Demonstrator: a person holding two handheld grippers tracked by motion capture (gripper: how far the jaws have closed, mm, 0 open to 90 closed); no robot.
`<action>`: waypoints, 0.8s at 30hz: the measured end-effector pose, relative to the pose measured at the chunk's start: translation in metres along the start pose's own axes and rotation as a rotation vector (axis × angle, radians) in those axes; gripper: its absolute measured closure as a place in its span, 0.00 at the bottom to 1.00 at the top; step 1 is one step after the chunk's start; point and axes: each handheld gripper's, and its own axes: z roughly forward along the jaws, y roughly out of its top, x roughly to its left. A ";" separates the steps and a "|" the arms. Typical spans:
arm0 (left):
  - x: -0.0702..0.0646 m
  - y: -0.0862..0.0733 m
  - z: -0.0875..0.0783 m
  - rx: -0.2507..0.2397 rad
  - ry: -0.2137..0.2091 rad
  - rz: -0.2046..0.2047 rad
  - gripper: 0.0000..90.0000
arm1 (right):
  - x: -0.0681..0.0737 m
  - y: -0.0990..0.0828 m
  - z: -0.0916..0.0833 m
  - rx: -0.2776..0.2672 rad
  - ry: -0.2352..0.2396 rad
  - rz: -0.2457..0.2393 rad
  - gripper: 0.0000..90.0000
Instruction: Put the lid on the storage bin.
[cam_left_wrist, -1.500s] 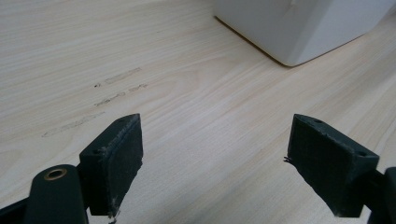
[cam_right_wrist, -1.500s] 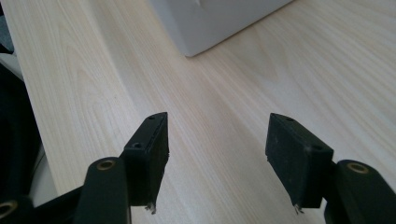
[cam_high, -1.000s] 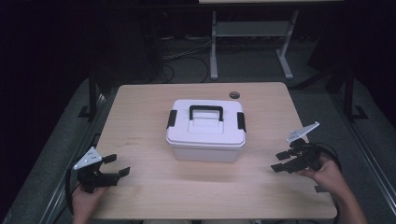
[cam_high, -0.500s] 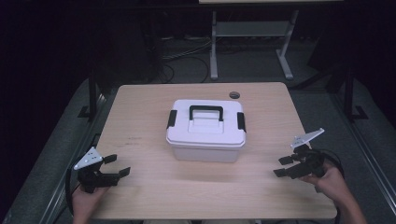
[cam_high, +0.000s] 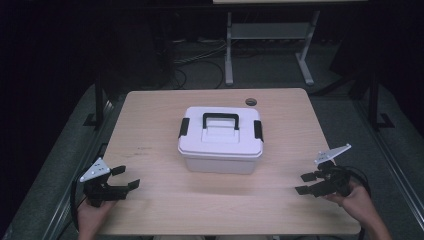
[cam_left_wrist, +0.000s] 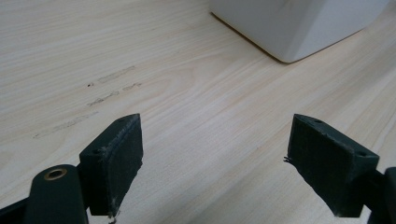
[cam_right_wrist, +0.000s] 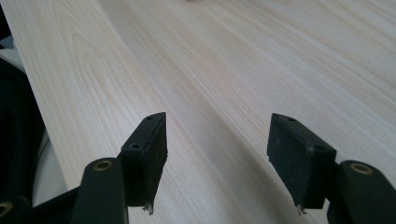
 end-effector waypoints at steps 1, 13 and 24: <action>0.000 0.000 0.000 0.000 0.000 0.000 0.20 | 0.000 0.000 0.000 0.000 0.000 0.000 0.42; -0.002 0.000 0.001 0.004 -0.003 0.001 0.20 | 0.001 -0.012 0.002 -0.015 0.006 0.021 0.41; -0.002 0.001 0.001 0.007 -0.004 0.004 0.20 | 0.003 -0.022 0.000 -0.024 0.010 0.036 0.41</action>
